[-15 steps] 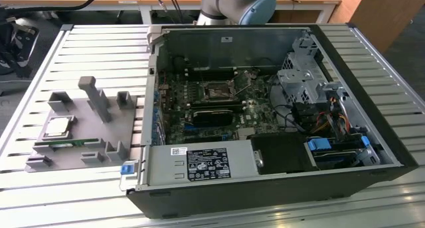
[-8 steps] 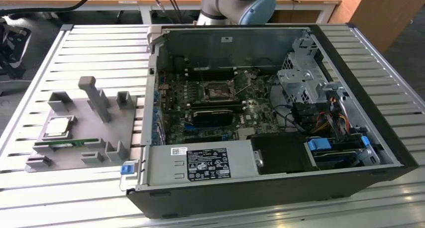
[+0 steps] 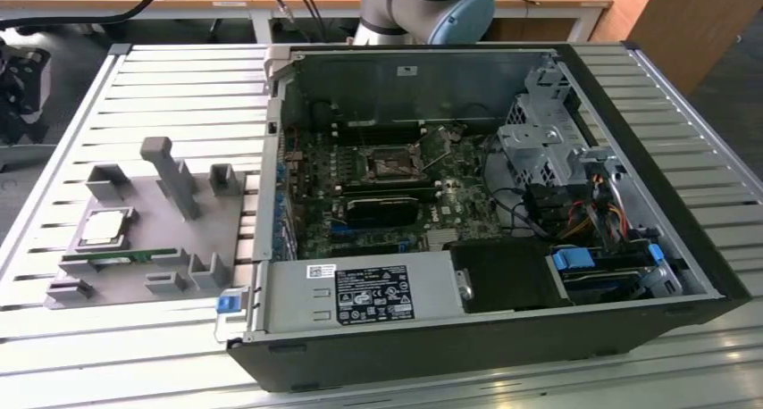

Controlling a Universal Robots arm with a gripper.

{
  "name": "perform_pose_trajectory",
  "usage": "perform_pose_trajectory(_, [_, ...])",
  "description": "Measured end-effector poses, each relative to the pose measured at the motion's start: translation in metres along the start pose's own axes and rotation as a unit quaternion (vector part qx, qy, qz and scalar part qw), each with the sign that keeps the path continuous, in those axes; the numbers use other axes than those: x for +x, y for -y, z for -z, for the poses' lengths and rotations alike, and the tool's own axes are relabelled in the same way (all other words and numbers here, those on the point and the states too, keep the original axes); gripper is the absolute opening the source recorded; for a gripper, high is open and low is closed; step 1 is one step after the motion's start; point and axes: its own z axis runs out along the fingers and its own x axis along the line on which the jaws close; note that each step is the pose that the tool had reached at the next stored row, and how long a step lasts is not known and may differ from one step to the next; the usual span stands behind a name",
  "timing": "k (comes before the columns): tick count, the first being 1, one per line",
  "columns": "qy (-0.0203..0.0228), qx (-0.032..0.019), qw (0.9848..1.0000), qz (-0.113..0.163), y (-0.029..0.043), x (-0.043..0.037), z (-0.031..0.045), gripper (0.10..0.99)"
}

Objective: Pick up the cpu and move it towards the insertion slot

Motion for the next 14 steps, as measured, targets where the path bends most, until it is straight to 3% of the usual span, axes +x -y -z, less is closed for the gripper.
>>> perform_pose_trajectory(1, [-0.0001,0.0,1.0,0.0,0.0004,0.0,-0.0006,0.29])
perform_pose_trajectory(4, [-0.0001,0.0,1.0,0.0,0.0013,0.0001,-0.0026,0.467])
perform_pose_trajectory(5, [-0.0001,0.0,1.0,0.0,0.0016,0.0001,-0.0033,0.467])
perform_pose_trajectory(7, [-0.0001,0.0,1.0,0.0,0.0021,0.0001,-0.0047,0.584])
perform_pose_trajectory(9, [-0.0001,0.0,1.0,0.0,0.0025,0.0002,-0.0062,0.584])
perform_pose_trajectory(10, [-0.0001,0.0,1.0,0.0,0.0027,0.0002,-0.0069,0.647])
perform_pose_trajectory(14, [-0.0001,0.0,1.0,0.0,0.0032,0.0002,-0.0096,0.647])
